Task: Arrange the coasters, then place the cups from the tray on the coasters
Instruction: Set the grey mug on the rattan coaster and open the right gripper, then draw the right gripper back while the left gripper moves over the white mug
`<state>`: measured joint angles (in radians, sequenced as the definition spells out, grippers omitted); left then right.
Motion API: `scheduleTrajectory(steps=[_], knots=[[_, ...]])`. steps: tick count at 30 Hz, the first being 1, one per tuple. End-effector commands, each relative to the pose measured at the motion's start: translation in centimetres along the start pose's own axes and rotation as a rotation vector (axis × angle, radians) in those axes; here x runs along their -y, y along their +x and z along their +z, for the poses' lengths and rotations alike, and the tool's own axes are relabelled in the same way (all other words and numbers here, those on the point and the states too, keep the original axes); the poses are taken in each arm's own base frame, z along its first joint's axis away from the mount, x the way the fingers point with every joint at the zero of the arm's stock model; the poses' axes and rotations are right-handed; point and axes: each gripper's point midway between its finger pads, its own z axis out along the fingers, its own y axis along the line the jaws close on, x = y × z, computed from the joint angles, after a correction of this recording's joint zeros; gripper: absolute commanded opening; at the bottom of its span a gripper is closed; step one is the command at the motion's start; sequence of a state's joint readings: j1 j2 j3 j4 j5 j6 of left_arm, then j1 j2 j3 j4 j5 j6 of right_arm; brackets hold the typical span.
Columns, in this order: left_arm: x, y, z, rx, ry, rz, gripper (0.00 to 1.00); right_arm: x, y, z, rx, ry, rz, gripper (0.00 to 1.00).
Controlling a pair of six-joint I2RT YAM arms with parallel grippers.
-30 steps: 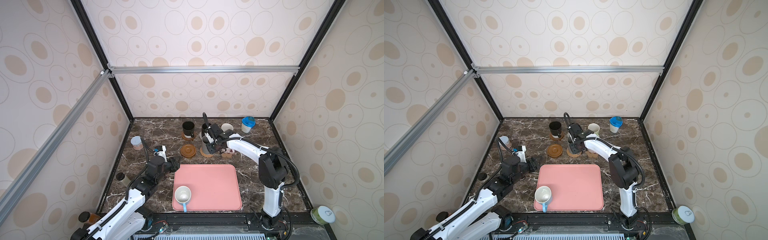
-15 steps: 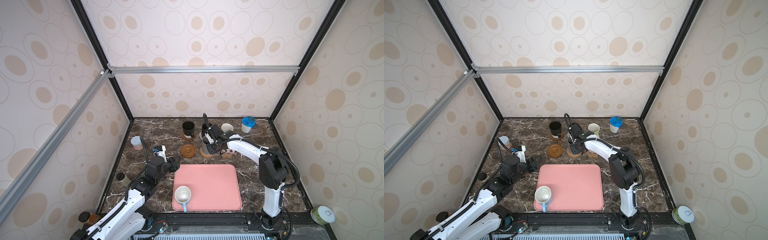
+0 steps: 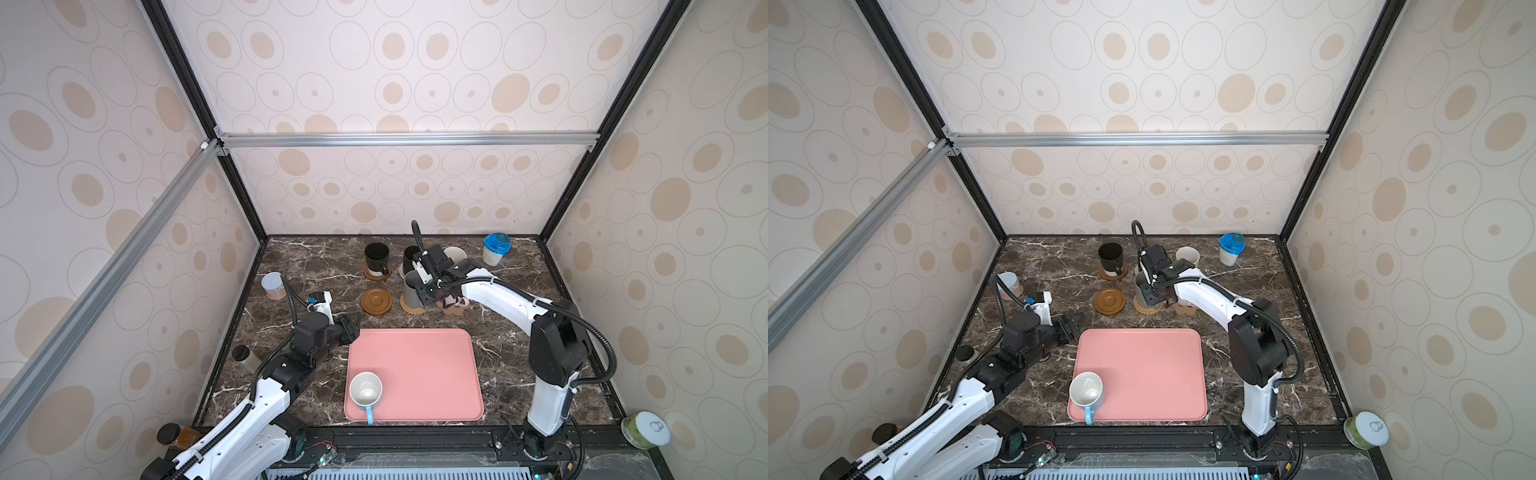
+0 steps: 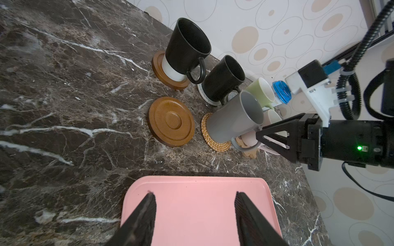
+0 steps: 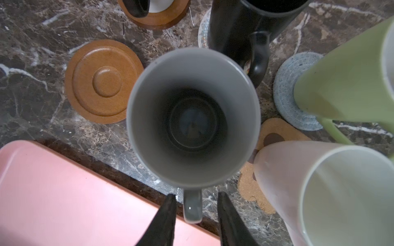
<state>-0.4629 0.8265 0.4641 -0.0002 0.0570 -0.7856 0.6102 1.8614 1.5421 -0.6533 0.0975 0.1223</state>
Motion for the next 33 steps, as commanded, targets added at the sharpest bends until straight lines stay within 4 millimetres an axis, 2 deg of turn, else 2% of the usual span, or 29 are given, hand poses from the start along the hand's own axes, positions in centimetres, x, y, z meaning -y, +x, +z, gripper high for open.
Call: scheduleTrajectory(steps=[1,7,14,16,25,29,33], knots=[[0.1,-0.7,-0.4,0.016,-0.014,0.014,0.6,0.4,0.2,-2.2,0.014,-0.002,0.007,0.38],[0.1,-0.7,-0.6,0.014,-0.016,0.016,0.6,0.7,0.9,-4.9,0.044,-0.008,0.054,0.41],[-0.2,-0.4,-1.2,-0.031,-0.055,0.045,0.6,0.8,3.8,-7.6,0.013,-0.034,0.108,0.42],[-0.3,-0.3,-1.5,-0.04,-0.062,0.044,0.6,0.2,4.8,-8.4,-0.001,-0.063,0.127,0.43],[-0.1,0.0,-2.4,-0.084,-0.075,0.044,0.57,-1.3,9.2,-10.2,-0.048,-0.1,0.166,0.45],[-0.4,0.5,-3.6,-0.16,-0.145,0.06,0.56,-0.9,10.4,-10.8,-0.043,-0.097,0.197,0.46],[0.6,1.9,-5.0,-0.242,-0.175,0.081,0.56,-0.9,11.1,-11.4,-0.023,-0.111,0.206,0.46]])
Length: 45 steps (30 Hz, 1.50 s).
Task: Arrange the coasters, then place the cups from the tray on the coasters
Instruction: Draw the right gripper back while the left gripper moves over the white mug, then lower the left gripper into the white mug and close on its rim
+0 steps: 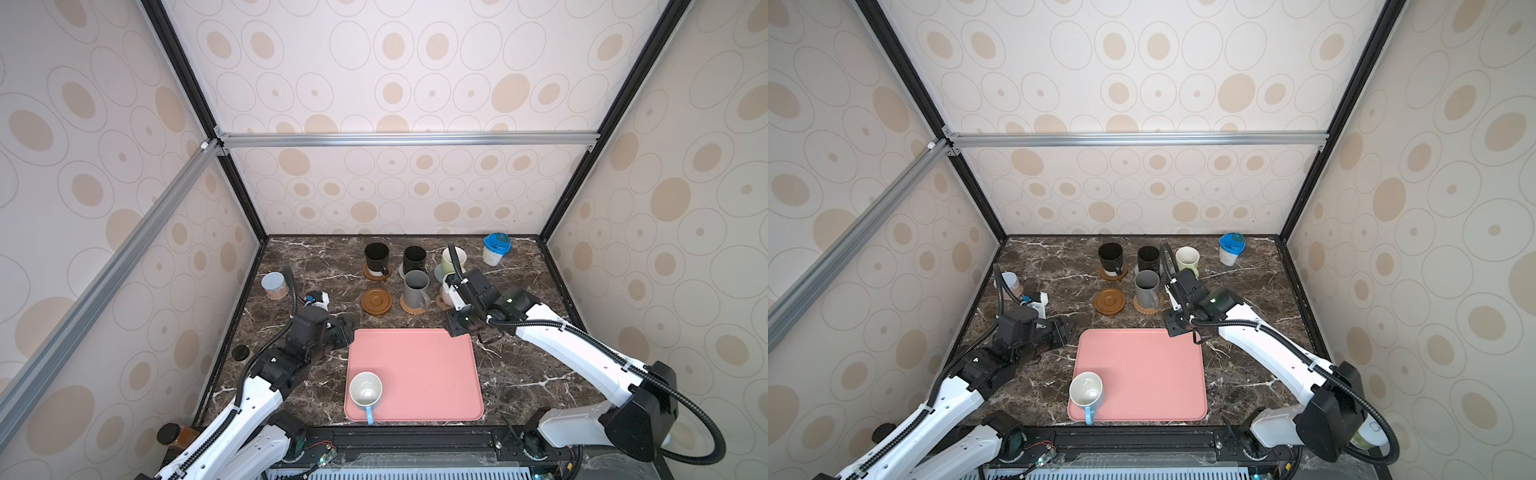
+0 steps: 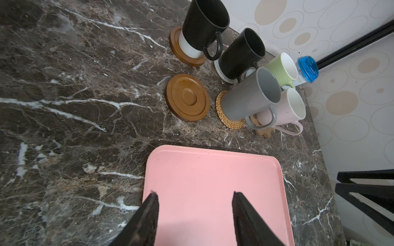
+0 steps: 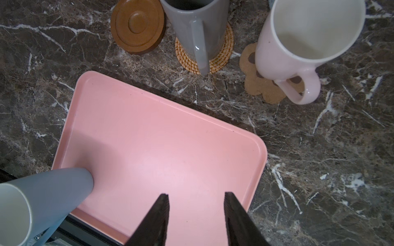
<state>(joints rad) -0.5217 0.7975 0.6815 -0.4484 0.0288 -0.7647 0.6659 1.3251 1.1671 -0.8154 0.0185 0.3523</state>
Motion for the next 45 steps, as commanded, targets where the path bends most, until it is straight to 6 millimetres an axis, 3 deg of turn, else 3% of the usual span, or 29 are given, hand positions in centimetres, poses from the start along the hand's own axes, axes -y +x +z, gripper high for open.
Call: scheduleTrajectory(steps=[1,11,17,25,32,45], knots=[[0.3,1.9,-1.5,-0.096,-0.053,0.018,0.56,0.1,0.8,-0.7,0.004,-0.007,0.021,0.46],[3.7,6.5,-5.3,-0.22,-0.097,0.028,0.55,-0.3,1.2,-1.1,0.031,-0.055,-0.004,0.47],[6.5,10.9,-7.4,-0.302,-0.091,0.063,0.53,-0.7,1.7,-1.3,0.038,-0.089,-0.015,0.47],[8.0,16.1,-9.0,-0.385,-0.135,0.117,0.53,-0.4,2.2,-2.2,0.062,-0.088,-0.025,0.48],[6.0,17.8,-9.6,-0.407,-0.188,0.065,0.52,-0.3,2.8,-3.1,0.091,-0.113,0.003,0.48],[2.1,20.1,-7.7,-0.415,-0.214,-0.002,0.51,0.3,4.5,-3.1,0.053,-0.102,0.024,0.48]])
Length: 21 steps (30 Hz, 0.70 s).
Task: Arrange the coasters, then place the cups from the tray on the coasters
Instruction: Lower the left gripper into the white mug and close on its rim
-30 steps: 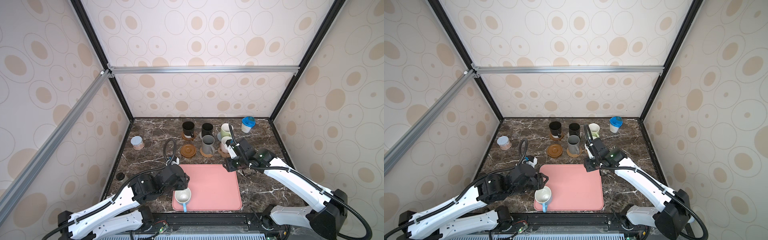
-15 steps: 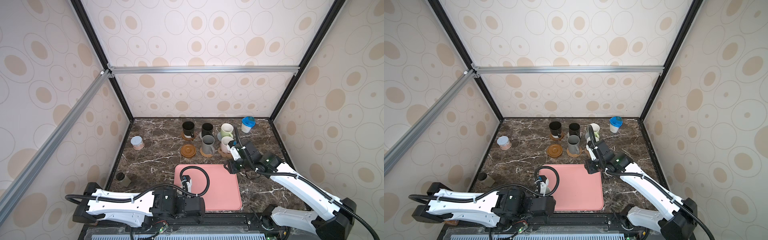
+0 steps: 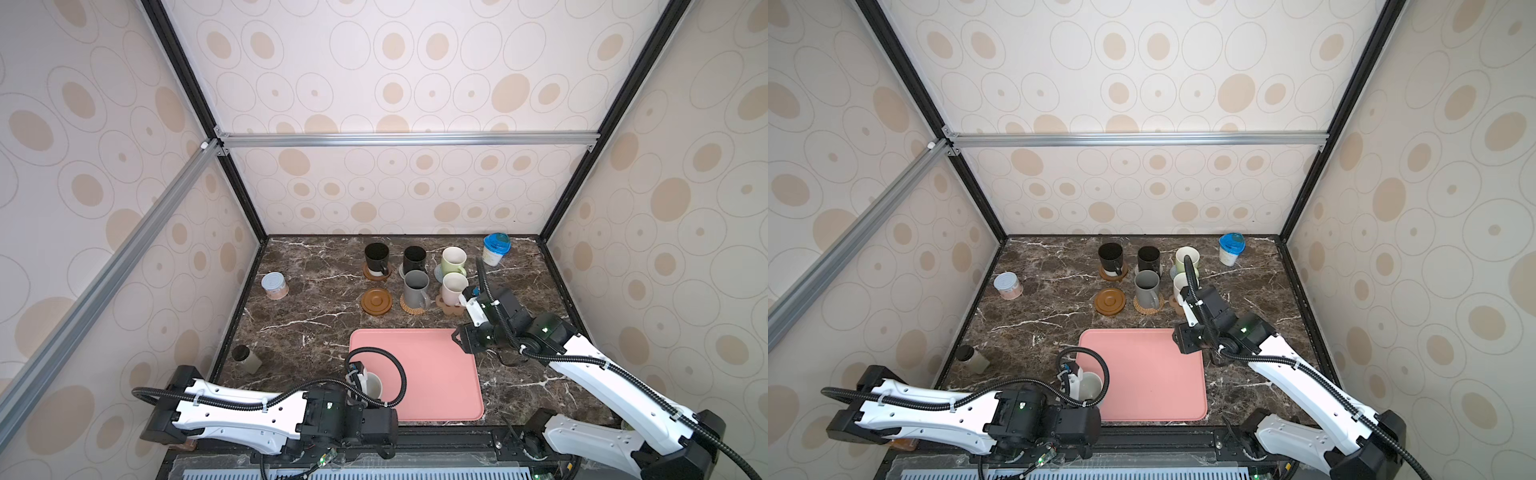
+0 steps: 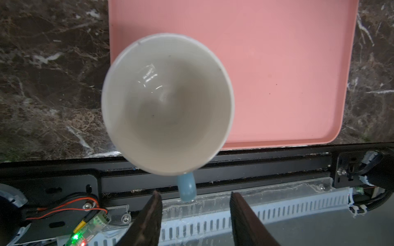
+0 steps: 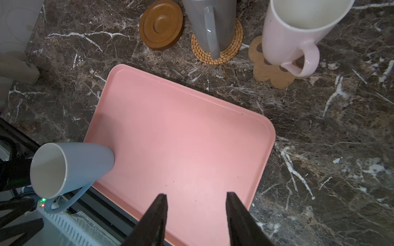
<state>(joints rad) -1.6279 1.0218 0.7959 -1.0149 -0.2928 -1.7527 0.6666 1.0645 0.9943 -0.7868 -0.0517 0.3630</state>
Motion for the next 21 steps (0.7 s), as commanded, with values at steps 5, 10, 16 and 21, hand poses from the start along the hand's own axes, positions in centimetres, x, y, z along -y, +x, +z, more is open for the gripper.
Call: scheduleTrajectory(steps=[5,10,16,21], knots=[[-0.4,-0.6,0.2,0.04,0.042,-0.066,0.5,0.5,1.6,0.1,-0.04,0.012,0.023,0.49],[-0.4,-0.4,0.6,0.034,0.038,-0.05,0.51,0.6,1.7,0.3,-0.056,0.018,0.02,0.49],[-0.8,0.0,1.1,0.027,-0.009,-0.005,0.51,0.5,1.5,0.6,-0.055,0.02,0.021,0.49],[-0.7,0.2,1.9,0.025,-0.019,0.006,0.47,0.3,1.5,1.3,-0.074,0.01,0.027,0.49]])
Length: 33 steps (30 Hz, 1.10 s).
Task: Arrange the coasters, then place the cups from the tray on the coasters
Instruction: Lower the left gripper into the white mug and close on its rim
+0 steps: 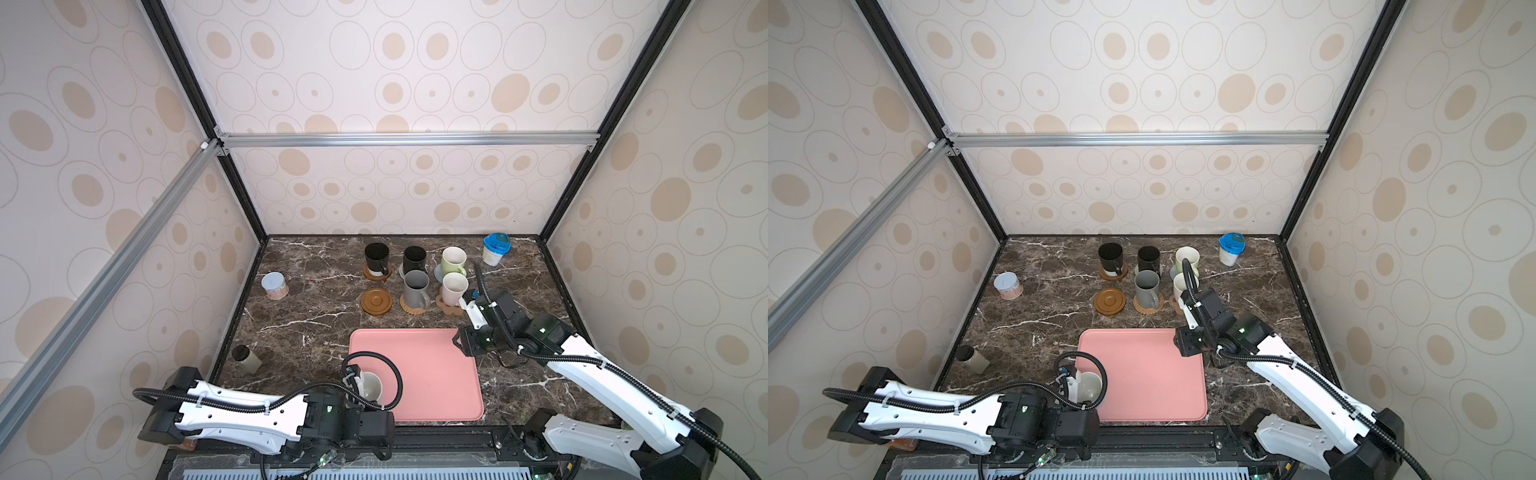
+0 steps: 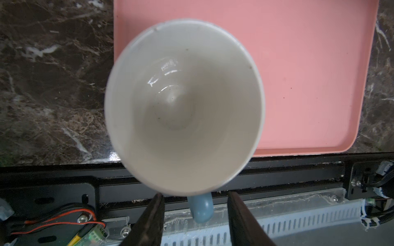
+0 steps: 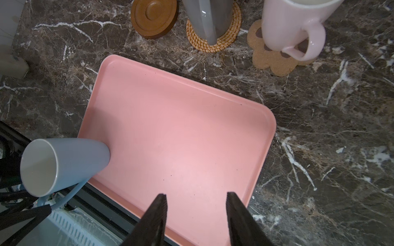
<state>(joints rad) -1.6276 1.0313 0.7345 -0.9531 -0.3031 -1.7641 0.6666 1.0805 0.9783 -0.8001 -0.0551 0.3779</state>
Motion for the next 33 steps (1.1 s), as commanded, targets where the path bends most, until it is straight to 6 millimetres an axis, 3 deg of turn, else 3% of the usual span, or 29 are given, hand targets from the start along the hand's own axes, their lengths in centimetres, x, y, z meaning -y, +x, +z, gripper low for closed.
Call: scheduleTrajectory(steps=[1,33], knots=[[-0.2,0.0,0.5,0.01,-0.008,0.01,0.47,-0.1,0.5,0.7,-0.036,-0.004,0.01,0.49],[-0.6,-1.5,2.9,0.03,-0.019,-0.01,0.3,-0.8,0.7,2.5,-0.113,-0.026,0.004,0.49]])
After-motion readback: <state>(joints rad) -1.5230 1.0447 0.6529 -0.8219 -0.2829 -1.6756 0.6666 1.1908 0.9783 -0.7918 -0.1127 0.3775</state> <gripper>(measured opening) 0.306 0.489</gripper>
